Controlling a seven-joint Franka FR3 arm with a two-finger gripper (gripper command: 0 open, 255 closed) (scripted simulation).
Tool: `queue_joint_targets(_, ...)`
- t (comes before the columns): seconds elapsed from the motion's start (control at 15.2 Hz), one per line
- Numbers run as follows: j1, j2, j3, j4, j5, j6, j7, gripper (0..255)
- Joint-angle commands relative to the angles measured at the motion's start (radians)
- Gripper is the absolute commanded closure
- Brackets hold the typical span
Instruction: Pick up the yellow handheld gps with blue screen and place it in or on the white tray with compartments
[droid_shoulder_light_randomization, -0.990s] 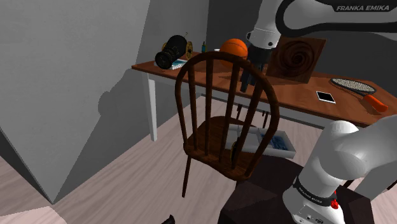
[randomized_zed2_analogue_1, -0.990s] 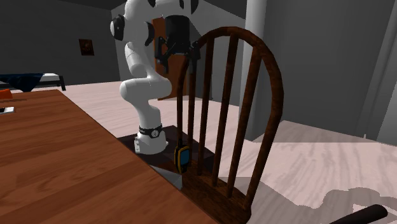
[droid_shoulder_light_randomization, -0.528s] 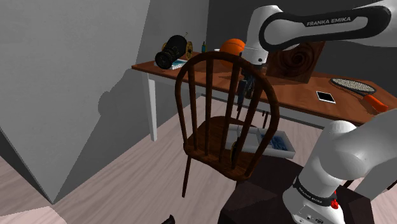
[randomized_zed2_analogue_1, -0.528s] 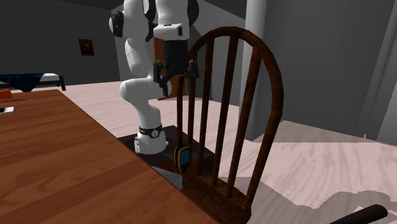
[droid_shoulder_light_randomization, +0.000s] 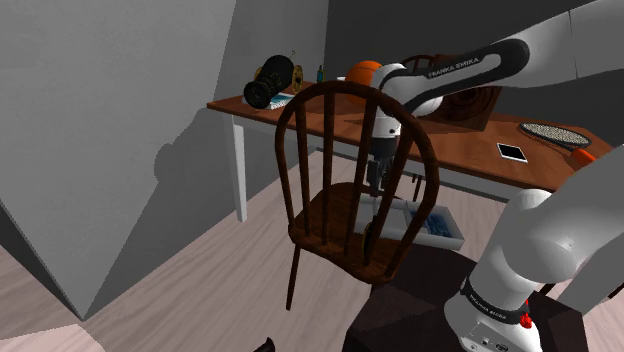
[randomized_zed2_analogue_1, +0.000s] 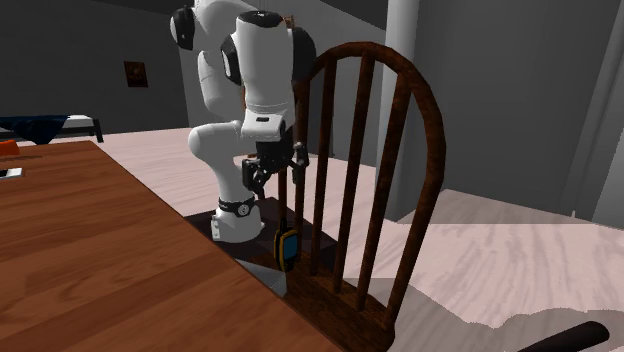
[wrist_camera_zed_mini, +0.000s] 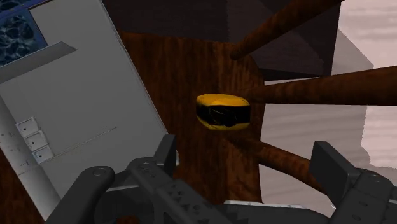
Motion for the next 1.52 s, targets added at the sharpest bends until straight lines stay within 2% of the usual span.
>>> queue_joint_targets(0.0,0.005,0.072,-0.023,-0.006,0.022,0.017,-0.043,0)
queue_joint_targets(0.2,0.014,0.172,-0.047,-0.023,0.060,0.040,-0.106,0)
queue_joint_targets(0.73,0.025,0.195,-0.037,-0.110,0.081,0.149,-0.117,0)
queue_joint_targets(1.25,0.025,0.195,-0.037,-0.110,0.081,0.149,-0.117,0)
queue_joint_targets(1.32,0.025,0.195,-0.037,-0.110,0.081,0.149,-0.117,255)
queue_joint_targets(1.45,0.025,0.195,-0.037,-0.110,0.081,0.149,-0.117,255)
